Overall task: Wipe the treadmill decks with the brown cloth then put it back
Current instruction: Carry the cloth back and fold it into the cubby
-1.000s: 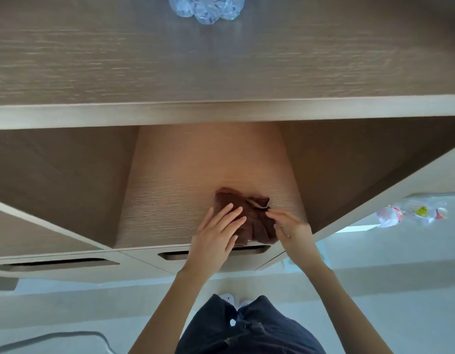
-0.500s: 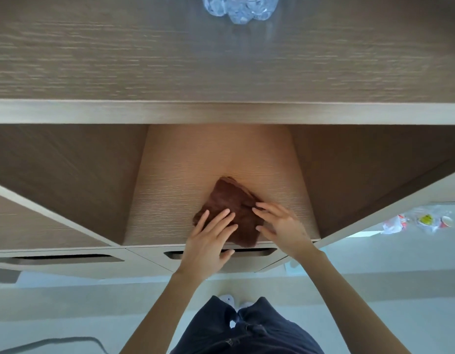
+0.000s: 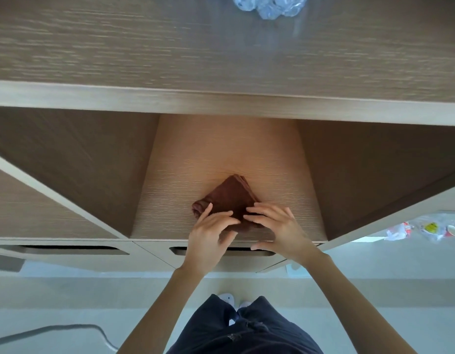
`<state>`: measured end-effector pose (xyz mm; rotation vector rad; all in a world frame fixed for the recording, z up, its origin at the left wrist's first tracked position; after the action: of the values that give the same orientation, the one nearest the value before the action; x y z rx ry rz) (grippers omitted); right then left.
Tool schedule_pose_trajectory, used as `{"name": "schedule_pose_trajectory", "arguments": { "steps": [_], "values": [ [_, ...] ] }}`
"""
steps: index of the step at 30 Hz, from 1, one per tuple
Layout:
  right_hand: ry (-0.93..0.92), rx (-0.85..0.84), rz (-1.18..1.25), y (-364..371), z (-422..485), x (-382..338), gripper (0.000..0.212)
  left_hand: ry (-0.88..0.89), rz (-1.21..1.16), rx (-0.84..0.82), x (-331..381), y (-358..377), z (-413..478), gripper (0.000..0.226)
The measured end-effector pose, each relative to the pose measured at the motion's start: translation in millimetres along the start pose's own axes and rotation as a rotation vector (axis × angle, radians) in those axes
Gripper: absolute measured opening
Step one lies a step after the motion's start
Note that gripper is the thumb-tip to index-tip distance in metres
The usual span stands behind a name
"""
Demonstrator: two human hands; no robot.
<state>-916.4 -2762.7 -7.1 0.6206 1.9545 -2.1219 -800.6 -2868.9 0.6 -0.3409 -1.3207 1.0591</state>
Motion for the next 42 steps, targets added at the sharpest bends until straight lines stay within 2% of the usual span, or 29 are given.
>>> {"name": "schedule_pose_trajectory", "arguments": {
  "steps": [2, 6, 10, 12, 16, 17, 19, 21, 23, 25, 27, 30, 34, 38, 42],
  "values": [
    [0.035, 0.028, 0.008, 0.4, 3.4, 0.2, 0.053, -0.097, -0.170, 0.008, -1.1, -9.3, 3.3, 0.013],
    [0.177, 0.177, 0.191, -13.6, 7.3, 8.2, 0.019, -0.210, -0.382, 0.013, -1.8, -23.5, 11.9, 0.017],
    [0.184, 0.221, 0.303, -32.4, 12.5, 6.6, 0.014, -0.295, -0.547, 0.011, -8.0, -27.3, 16.5, 0.025],
    [0.136, 0.204, 0.317, -42.9, 16.5, -0.3, 0.016, -0.260, -0.546, -0.033, -7.4, -29.4, 18.1, 0.028],
    [0.096, 0.216, 0.320, -67.5, 21.5, -14.1, 0.019, -0.060, -0.303, -0.167, 11.1, -36.0, 23.9, 0.062],
    [0.097, 0.206, 0.329, -73.0, 23.0, -17.4, 0.018, -0.011, -0.213, -0.145, 17.8, -40.5, 25.5, 0.059],
    [0.100, 0.175, 0.348, -82.7, 24.8, -24.0, 0.016, 0.081, -0.088, -0.022, 31.0, -54.5, 26.6, 0.037],
    [0.103, 0.161, 0.384, -93.3, 22.6, -29.4, 0.016, 0.118, -0.073, 0.112, 40.2, -70.9, 25.9, 0.019],
    [0.123, 0.144, 0.448, -103.1, 16.6, -31.5, 0.017, 0.084, -0.130, 0.169, 44.4, -84.4, 25.7, 0.015],
    [0.153, 0.063, 0.583, -107.3, 9.6, -32.5, 0.017, 0.016, -0.262, 0.121, 45.8, -92.8, 27.7, 0.015],
    [0.142, -0.040, 0.769, -107.5, 6.2, -34.2, 0.020, -0.051, -0.480, -0.017, 44.7, -93.0, 32.0, 0.020],
    [0.173, -0.052, 0.925, -107.7, 12.2, -18.9, 0.023, -0.120, -0.647, -0.137, 35.7, -87.9, 45.9, 0.021],
    [0.316, -0.060, 0.884, -84.2, 35.2, 22.0, 0.016, -0.261, -0.468, -0.177, -6.5, -57.7, 81.4, 0.017],
    [0.443, -0.049, 0.705, -53.9, 56.8, 54.5, 0.028, -0.437, -0.325, -0.195, -51.1, -17.0, 108.1, 0.018],
    [0.553, -0.015, 0.494, -42.6, 72.1, 76.9, 0.028, -0.472, -0.107, -0.160, -56.2, -7.5, 112.8, 0.024]
  ]
}}
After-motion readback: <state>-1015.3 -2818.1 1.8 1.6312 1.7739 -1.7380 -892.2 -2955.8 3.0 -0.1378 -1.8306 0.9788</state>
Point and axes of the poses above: each hand's wrist, its own z-axis towards the middle knuckle, its own y-axis out of the palm, x = y × z, the point moved 7 cm from there along z, towards the middle knuckle, and after that the axes turned 10 degrees about -x, right-handed, at the moved point
